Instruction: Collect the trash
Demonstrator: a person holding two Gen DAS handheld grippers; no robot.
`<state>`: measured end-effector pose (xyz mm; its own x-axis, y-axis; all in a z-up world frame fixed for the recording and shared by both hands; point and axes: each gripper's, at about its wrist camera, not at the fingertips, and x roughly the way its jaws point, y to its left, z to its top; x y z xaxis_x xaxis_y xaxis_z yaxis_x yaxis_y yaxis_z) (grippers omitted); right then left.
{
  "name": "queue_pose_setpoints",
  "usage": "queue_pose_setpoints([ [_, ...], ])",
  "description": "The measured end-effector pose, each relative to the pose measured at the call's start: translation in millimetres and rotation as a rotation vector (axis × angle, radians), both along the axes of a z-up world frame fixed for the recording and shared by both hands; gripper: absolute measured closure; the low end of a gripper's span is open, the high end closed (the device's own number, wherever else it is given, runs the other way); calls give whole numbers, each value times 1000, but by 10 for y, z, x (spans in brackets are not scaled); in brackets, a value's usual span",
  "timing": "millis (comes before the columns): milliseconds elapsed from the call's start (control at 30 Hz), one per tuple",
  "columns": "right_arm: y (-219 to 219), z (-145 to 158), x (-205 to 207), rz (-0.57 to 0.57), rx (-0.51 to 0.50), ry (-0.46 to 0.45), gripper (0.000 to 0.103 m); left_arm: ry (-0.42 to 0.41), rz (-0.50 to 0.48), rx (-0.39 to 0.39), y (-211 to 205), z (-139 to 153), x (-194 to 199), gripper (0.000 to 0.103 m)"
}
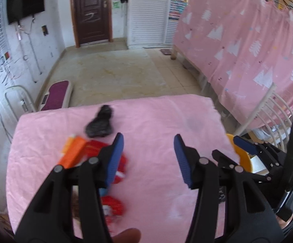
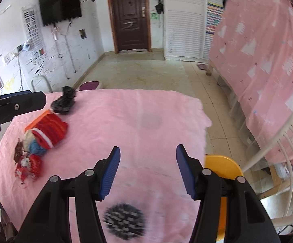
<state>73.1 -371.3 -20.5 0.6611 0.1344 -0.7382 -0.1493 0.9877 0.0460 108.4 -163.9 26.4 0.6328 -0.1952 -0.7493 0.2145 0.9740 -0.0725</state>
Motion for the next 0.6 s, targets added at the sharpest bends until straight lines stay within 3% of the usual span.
queue_pose_setpoints([
  [400,907,38,85,106,-45,10,56,25,99,9,857,-115,65,53],
  [600,1165,-15,152,147,-47,26,55,67,135,7,1137,-314,143,53],
])
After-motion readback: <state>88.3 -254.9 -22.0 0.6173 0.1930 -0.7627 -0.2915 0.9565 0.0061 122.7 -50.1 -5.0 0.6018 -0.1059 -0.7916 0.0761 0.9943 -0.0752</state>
